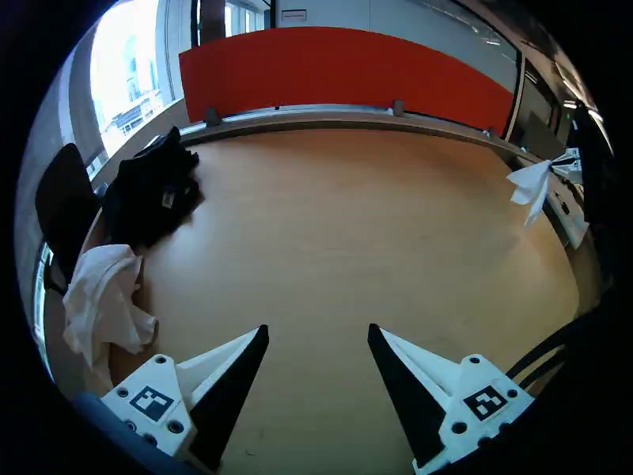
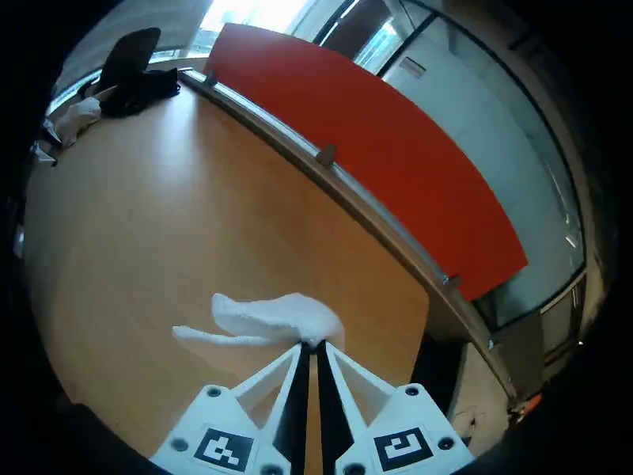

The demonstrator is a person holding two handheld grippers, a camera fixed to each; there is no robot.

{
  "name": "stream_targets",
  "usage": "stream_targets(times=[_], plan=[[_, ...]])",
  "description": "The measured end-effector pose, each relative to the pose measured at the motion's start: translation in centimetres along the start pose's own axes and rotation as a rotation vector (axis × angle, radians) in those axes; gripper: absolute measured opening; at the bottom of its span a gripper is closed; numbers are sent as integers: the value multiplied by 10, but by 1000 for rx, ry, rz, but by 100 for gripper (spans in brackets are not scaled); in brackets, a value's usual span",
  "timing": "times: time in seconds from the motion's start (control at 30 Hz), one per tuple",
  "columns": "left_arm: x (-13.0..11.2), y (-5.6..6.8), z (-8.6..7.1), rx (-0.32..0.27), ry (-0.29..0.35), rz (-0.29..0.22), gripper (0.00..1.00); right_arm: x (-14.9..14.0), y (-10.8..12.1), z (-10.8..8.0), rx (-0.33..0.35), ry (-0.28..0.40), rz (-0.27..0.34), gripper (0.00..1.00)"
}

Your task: Fold towel

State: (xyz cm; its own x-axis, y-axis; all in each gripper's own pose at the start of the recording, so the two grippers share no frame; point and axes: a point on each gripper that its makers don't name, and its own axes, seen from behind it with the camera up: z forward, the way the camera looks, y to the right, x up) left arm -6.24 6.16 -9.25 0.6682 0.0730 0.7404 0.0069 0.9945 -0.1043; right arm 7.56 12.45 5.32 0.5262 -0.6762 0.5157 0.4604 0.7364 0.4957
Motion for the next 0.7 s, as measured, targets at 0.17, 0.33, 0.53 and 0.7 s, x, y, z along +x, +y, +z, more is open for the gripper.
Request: stream_targets(times=[0.17,0.33,0.53,0.7], plan=[[-2,3,0,3,-5,2,93,-10,0,6,8,-11,16,6],[-1,7,0,3,-7,7,93,-26,-4,8,14,-24,29,6],[1,12,1,2,-6,14,93,-56,-8,7,21,-55,46,6],[1,15,2,0,-9,22,93,-93,-13,4,24,-103,65,6]])
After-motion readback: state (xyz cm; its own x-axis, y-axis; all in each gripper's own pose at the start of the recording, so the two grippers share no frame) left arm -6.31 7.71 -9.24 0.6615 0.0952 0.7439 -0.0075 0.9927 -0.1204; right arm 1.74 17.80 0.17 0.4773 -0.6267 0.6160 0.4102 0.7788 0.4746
